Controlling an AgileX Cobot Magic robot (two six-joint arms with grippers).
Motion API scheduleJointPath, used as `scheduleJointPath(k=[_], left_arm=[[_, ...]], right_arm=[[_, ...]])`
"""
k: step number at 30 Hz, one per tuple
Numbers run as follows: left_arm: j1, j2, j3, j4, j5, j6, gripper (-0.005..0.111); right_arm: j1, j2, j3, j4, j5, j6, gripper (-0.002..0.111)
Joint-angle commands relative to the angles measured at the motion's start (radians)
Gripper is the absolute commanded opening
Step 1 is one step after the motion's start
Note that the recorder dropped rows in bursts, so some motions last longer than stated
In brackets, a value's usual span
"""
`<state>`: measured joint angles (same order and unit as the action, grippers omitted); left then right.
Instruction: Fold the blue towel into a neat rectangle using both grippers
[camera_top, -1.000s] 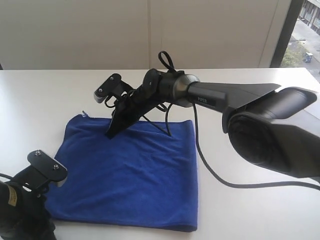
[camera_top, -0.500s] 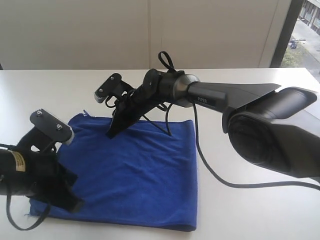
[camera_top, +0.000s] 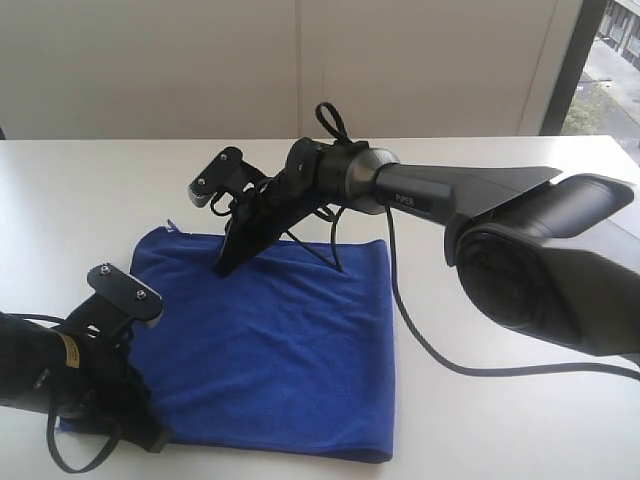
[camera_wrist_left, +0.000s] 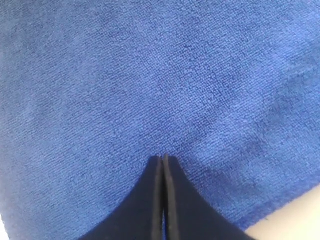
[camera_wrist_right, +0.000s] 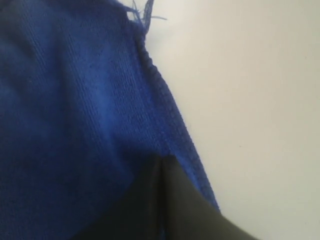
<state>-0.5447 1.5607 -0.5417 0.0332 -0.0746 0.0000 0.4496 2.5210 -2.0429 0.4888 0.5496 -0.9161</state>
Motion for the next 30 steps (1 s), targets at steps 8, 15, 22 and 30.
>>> scheduleJointPath(k=[8, 15, 22, 30], left_arm=[[0.004, 0.006, 0.021, 0.0, 0.098, 0.0, 0.0], [0.004, 0.006, 0.079, 0.0, 0.046, 0.0, 0.0], [0.004, 0.006, 0.079, -0.002, 0.054, 0.0, 0.0], [0.004, 0.006, 0.079, -0.002, 0.069, -0.012, 0.0]], right_arm=[[-0.01, 0.02, 0.005, -0.096, -0.03, 0.006, 0.0], [-0.025, 0.044, 0.005, -0.099, -0.033, 0.008, 0.0], [-0.025, 0.045, 0.005, -0.106, -0.035, 0.008, 0.0], [-0.011, 0.043, 0.005, -0.183, -0.07, 0.005, 0.0]])
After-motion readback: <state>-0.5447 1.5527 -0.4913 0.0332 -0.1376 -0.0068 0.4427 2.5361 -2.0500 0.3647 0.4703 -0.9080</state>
